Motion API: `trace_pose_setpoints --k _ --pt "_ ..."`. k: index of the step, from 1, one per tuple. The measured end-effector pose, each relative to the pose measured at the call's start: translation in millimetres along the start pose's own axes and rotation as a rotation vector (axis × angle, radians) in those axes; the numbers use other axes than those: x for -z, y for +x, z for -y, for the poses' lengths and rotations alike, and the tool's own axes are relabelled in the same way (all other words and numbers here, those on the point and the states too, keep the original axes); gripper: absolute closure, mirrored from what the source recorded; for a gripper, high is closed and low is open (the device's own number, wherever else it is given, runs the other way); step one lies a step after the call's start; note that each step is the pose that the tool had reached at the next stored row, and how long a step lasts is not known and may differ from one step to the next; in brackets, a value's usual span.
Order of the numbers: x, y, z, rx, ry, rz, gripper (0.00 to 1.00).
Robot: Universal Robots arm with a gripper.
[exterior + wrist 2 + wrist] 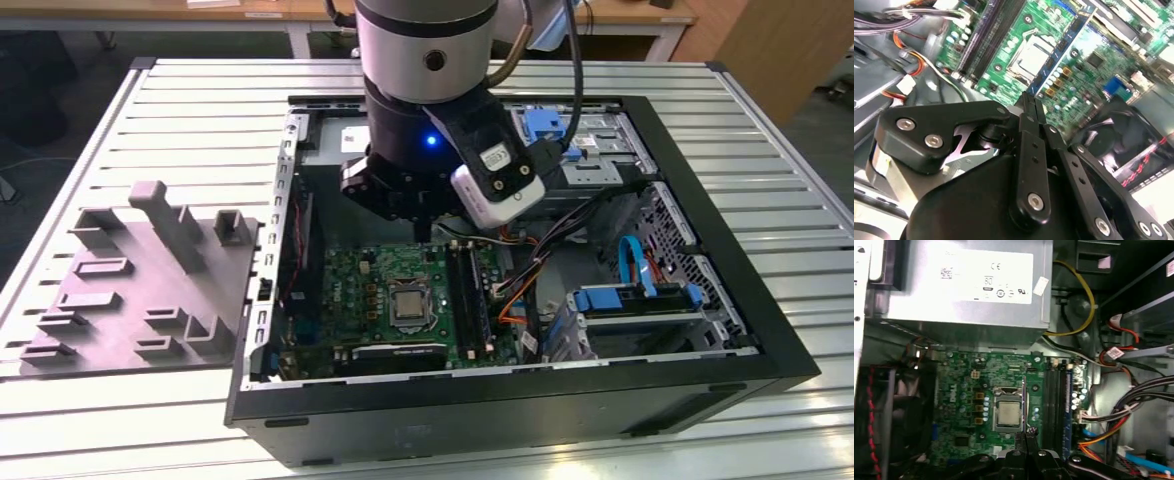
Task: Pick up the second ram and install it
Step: 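Insert the second ram into the second slot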
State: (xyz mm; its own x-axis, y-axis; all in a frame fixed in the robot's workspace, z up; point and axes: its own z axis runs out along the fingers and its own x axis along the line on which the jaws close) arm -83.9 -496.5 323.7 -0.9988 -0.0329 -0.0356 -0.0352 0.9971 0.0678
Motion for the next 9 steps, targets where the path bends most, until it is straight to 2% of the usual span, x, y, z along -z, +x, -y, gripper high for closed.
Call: trace_pose_setpoints --k 5,9 --pt "0.0 -0.2 0.0 0.0 -0.0005 -0.003 0.89" --pt "-0.7 -6.4 0.2 0.0 -0.0017 -0.0038 0.89"
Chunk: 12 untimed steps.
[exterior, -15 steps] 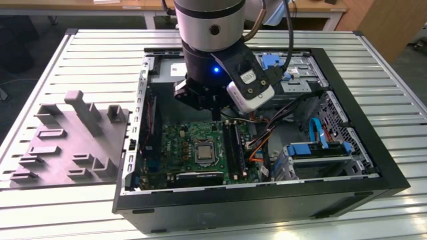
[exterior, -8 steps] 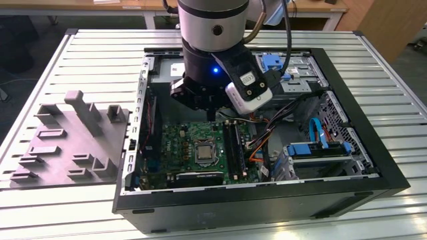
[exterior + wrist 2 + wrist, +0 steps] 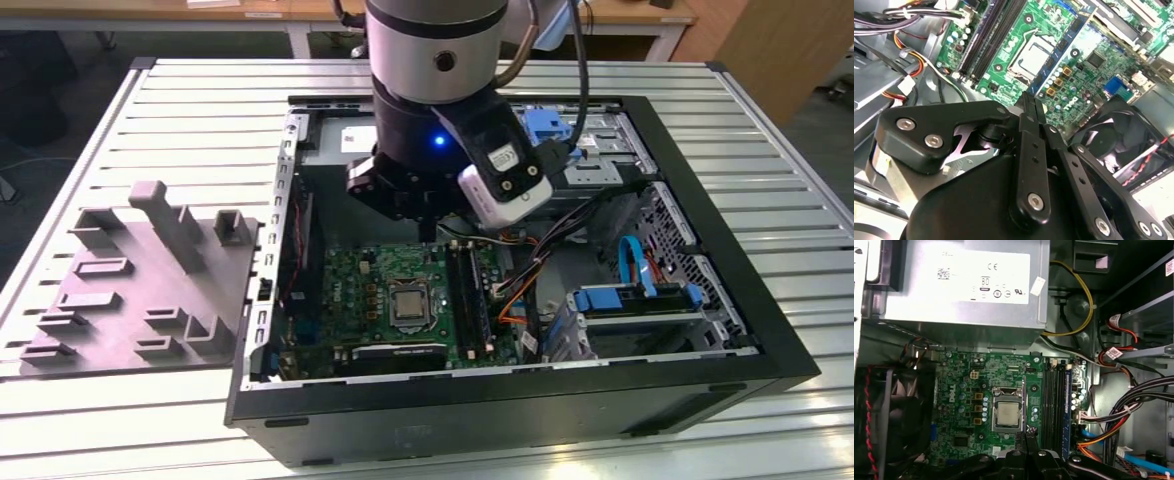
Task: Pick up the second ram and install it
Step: 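Insert the second ram into the second slot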
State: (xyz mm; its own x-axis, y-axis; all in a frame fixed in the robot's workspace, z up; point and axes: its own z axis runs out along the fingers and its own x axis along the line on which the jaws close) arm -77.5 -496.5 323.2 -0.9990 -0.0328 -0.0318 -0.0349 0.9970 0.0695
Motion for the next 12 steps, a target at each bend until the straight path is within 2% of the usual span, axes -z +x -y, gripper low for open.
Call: trace_pose_setpoints --k 6,8,12 --pt "-1.4 -14.4 0.6 0.0 -0.0006 -0.0018 0.89" --pt "-2.4 -16.3 0.7 0.0 -0.0011 -0.0019 0.89" --pt "-8.8 -16.6 1.2 0.0 -0.0057 -0.0018 0.89"
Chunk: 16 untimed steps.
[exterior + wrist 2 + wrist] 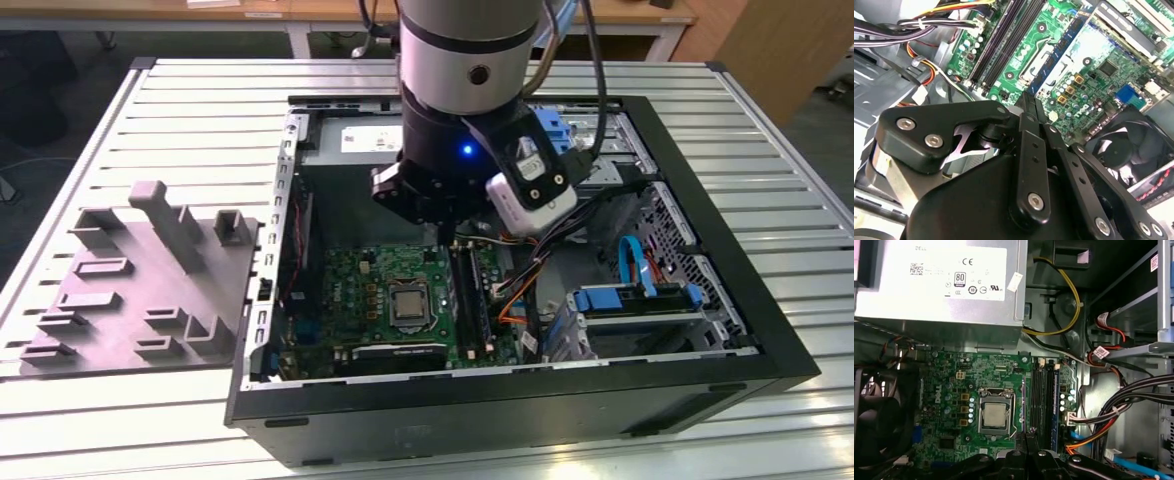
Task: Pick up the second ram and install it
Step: 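Insert the second ram into the second slot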
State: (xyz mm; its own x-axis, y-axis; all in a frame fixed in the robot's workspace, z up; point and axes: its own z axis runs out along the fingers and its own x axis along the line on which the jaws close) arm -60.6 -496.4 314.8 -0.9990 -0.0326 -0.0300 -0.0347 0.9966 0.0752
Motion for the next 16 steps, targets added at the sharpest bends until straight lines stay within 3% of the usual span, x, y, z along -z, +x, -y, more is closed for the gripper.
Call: trace_pose_setpoints --k 9,16 --pt "-5.3 -1.0 -2.9 0.0 -0.0097 0.0004 0.89" --pt "-7.2 -6.9 -3.2 0.0 -0.01 0.0003 0.89"
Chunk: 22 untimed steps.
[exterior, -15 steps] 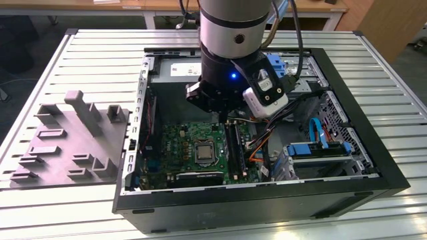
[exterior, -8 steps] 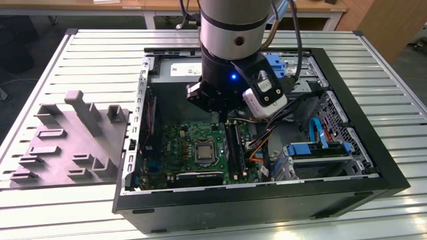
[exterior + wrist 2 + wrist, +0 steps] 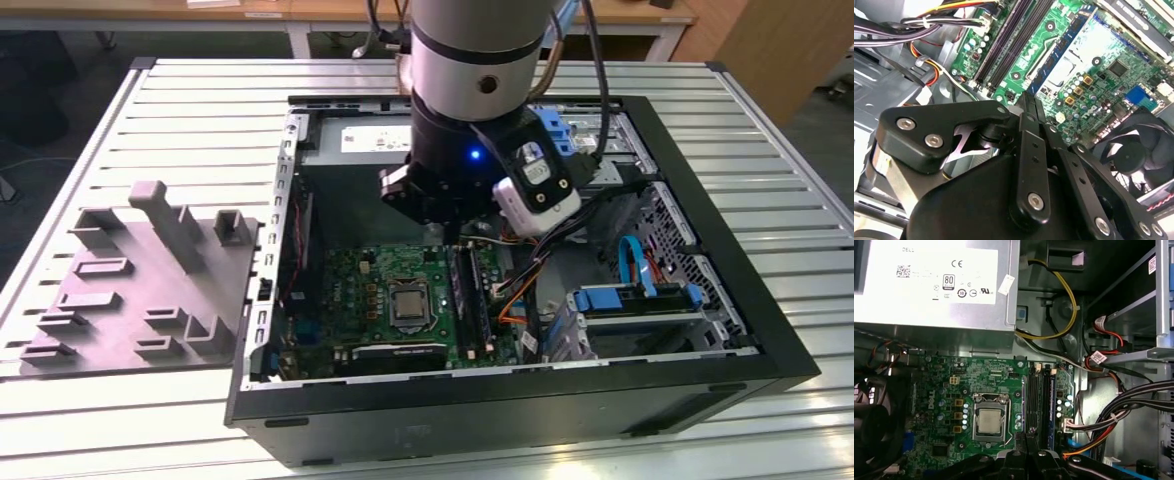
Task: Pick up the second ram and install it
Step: 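Insert the second ram into the second slot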
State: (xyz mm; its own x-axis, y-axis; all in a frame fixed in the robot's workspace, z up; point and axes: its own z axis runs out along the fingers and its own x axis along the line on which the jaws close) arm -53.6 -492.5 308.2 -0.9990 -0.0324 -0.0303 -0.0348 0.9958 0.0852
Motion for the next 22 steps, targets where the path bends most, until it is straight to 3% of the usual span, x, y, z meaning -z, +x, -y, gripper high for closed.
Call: trace_pose_setpoints --k 13,22 --pt "-5.0 -3.4 -0.6 0.0 -0.0002 0.0001 0.89" --pt "-17.4 -6.1 0.6 -0.002 0.0 0.0002 0.89"
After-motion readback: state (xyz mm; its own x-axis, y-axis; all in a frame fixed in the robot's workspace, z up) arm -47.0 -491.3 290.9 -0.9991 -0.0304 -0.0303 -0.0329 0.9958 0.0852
